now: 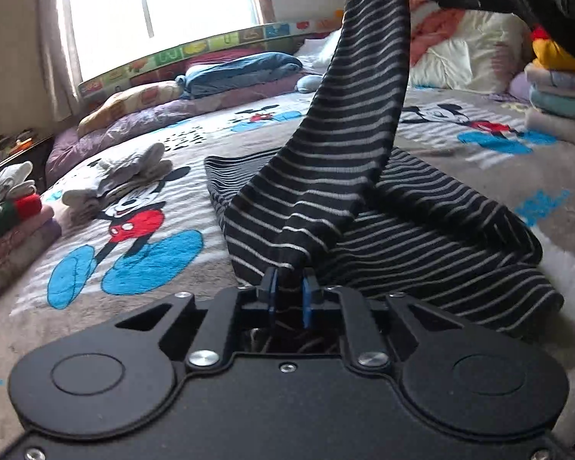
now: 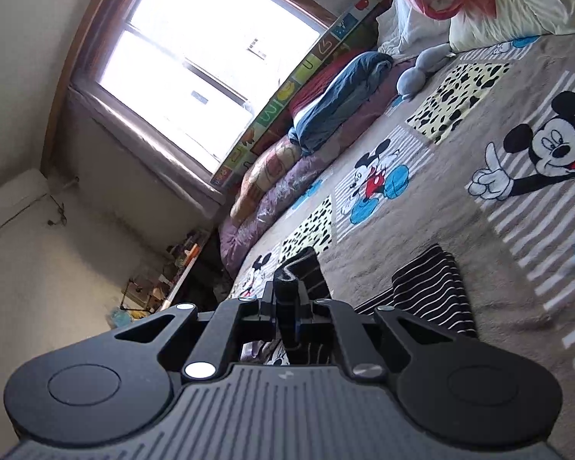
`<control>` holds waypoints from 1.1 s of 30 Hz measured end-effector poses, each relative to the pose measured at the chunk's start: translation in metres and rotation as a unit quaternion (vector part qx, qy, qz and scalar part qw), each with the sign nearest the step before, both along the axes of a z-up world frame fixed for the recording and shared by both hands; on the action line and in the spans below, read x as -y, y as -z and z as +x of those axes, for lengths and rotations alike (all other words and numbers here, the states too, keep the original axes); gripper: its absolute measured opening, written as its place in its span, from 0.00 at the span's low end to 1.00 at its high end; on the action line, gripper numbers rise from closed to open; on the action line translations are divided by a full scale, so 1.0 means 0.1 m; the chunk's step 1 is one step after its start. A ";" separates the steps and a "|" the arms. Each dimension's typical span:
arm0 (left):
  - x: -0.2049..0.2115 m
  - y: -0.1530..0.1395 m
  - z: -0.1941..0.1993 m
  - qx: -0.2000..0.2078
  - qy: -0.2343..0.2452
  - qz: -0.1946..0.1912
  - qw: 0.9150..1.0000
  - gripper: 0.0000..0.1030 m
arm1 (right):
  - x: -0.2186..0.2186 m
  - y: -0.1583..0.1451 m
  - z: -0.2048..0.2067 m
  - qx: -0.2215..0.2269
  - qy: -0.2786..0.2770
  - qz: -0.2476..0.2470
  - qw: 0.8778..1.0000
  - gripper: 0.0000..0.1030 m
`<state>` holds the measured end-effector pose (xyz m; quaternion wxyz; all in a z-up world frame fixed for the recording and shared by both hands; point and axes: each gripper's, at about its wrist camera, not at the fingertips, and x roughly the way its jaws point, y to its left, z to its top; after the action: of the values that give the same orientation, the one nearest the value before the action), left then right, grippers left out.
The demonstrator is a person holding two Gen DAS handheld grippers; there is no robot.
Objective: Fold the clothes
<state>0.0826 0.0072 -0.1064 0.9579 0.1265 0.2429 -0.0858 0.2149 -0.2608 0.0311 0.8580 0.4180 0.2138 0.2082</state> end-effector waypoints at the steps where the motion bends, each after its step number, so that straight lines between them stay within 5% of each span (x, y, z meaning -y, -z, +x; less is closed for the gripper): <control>1: -0.01 0.00 0.00 -0.001 0.003 -0.003 1.000 0.11 | 0.05 0.01 -0.02 0.003 0.003 0.004 1.000 0.10; 16: 0.02 0.05 -0.03 -0.040 0.036 -0.010 0.999 0.11 | 0.70 0.37 -0.57 0.009 0.046 0.063 0.997 0.10; 25: 0.00 0.04 -0.05 -0.051 0.044 -0.022 0.997 0.11 | 1.06 1.17 -1.01 -0.056 0.111 0.086 0.988 0.10; 29: -0.12 -0.07 -0.06 -0.063 0.057 -0.071 0.994 0.11 | 1.10 1.48 -1.09 -0.081 0.118 0.081 0.986 0.10; 33: -0.56 -0.31 -0.09 -0.039 0.012 -0.200 0.979 0.11 | 1.13 1.69 -1.03 -0.092 0.119 0.077 0.986 0.10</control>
<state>0.0734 0.0632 -0.0755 0.9526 -0.0687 0.2562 -0.1488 0.1115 -0.3743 -0.1381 0.8185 0.5229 0.2237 0.0809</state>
